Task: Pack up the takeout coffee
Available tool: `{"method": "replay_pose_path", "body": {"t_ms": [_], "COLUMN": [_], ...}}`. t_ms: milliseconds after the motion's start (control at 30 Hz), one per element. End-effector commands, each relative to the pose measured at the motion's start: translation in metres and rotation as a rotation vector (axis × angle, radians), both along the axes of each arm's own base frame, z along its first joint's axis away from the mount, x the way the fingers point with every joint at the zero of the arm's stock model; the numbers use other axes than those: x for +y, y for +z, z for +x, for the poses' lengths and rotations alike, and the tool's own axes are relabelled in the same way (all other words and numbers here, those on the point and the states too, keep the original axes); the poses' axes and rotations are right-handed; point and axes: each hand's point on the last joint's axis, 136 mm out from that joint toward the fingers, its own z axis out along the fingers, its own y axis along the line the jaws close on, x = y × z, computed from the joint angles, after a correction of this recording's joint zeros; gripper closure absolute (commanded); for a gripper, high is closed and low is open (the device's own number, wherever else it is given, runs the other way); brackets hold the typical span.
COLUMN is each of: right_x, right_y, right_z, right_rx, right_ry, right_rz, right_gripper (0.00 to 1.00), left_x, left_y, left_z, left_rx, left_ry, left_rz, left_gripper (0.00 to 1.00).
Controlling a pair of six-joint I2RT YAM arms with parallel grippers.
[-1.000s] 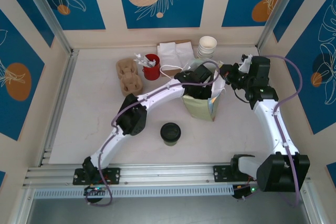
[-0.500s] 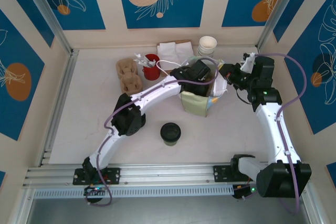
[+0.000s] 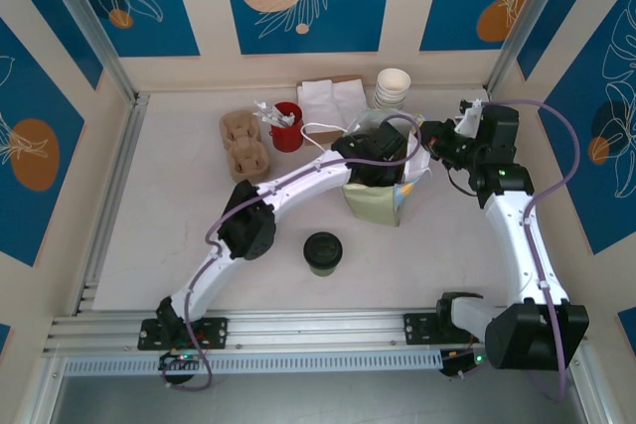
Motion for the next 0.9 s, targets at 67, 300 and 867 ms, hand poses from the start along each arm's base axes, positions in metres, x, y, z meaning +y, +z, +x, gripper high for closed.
{"method": "replay_pose_path", "body": {"t_ms": [67, 300, 867], "right_x": [0.013, 0.017, -0.002], "right_y": [0.01, 0.011, -0.014], "right_z": [0.001, 0.0, -0.003], "right_rx": [-0.043, -0.045, 0.016], "right_ry": [0.076, 0.096, 0.005], "right_rz": [0.041, 0.055, -0.063], "right_gripper": [1.0, 1.0, 1.0], "left_x": [-0.011, -0.015, -0.01], "left_y": [-0.036, -0.061, -0.027], "left_z": [-0.008, -0.01, -0.011], "left_rx": [0.043, 0.084, 0.084], "left_ry": [-0.019, -0.017, -0.013], "left_rz": [0.038, 0.043, -0.003], "left_gripper": [0.58, 0.58, 0.52]}}
